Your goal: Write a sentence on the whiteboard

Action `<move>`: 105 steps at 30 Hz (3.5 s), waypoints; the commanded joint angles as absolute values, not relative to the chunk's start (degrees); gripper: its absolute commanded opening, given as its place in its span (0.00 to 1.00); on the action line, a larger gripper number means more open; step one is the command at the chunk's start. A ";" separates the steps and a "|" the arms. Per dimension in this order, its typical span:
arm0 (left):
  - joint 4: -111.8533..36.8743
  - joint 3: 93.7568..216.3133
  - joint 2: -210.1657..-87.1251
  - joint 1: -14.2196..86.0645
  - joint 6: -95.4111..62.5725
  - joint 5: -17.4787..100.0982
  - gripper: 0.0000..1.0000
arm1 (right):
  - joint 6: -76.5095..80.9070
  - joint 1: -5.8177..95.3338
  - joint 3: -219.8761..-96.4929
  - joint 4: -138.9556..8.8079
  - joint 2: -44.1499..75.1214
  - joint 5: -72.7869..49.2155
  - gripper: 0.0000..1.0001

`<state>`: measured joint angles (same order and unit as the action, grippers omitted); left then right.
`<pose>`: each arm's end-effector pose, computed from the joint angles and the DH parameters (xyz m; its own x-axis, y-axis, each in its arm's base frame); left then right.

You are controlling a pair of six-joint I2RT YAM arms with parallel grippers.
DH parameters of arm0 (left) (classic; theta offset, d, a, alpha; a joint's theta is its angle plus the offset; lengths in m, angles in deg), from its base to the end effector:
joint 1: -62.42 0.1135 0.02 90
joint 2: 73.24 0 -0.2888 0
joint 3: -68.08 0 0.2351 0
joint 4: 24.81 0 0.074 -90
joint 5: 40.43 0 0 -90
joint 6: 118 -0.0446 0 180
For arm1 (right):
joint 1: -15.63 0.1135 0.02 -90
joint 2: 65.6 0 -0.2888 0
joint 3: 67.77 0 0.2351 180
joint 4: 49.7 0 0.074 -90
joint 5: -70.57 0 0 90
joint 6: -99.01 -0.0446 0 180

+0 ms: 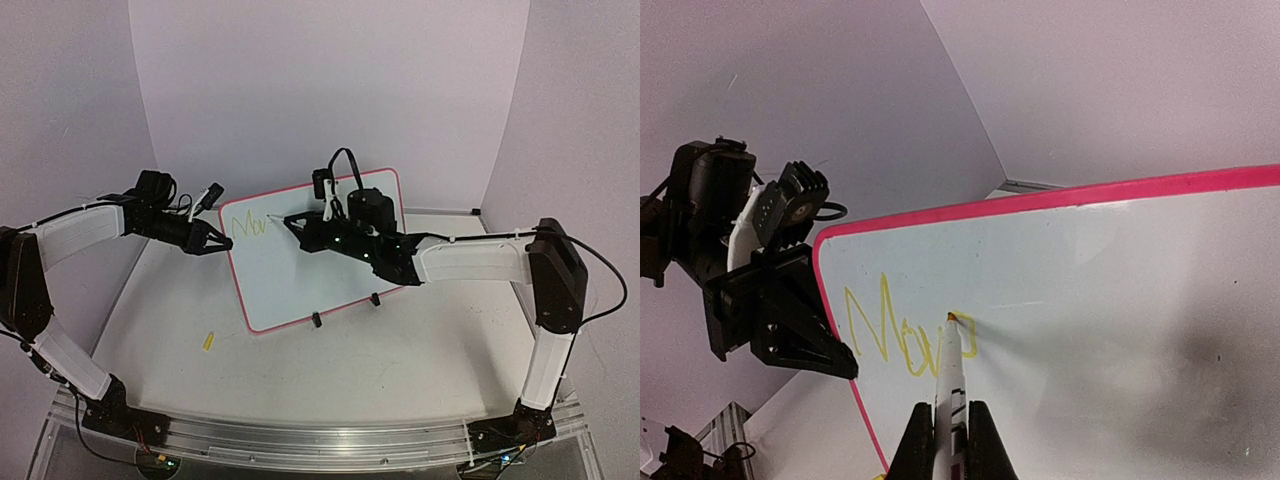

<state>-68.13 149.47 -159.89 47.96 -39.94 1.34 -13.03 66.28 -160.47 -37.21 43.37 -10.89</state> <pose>0.2879 -0.1086 0.3025 -0.5772 0.2912 -0.7630 0.7804 0.4718 -0.4103 0.2849 0.3579 0.3130 -0.3610 0.1450 -0.9212 -0.7802 0.4941 0.3835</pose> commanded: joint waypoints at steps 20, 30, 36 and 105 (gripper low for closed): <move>-68.91 149.24 -159.28 47.87 -40.39 4.83 0.00 | -14.80 65.95 -153.98 -37.39 40.52 -15.45 0.00; -68.89 149.22 -159.11 47.85 -40.45 4.93 0.00 | -14.68 65.92 -153.83 -36.61 39.26 -19.42 0.00; -68.91 149.22 -159.10 47.91 -40.46 4.92 0.00 | -14.91 65.92 -154.06 -36.62 39.90 -18.92 0.00; -69.33 148.97 -157.97 46.65 -40.99 6.40 0.00 | -13.38 57.28 -161.58 -40.28 41.32 0.30 0.00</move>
<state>-69.11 149.47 -159.13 47.09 -39.90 2.83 -13.97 57.65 -159.95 -40.76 39.56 -0.21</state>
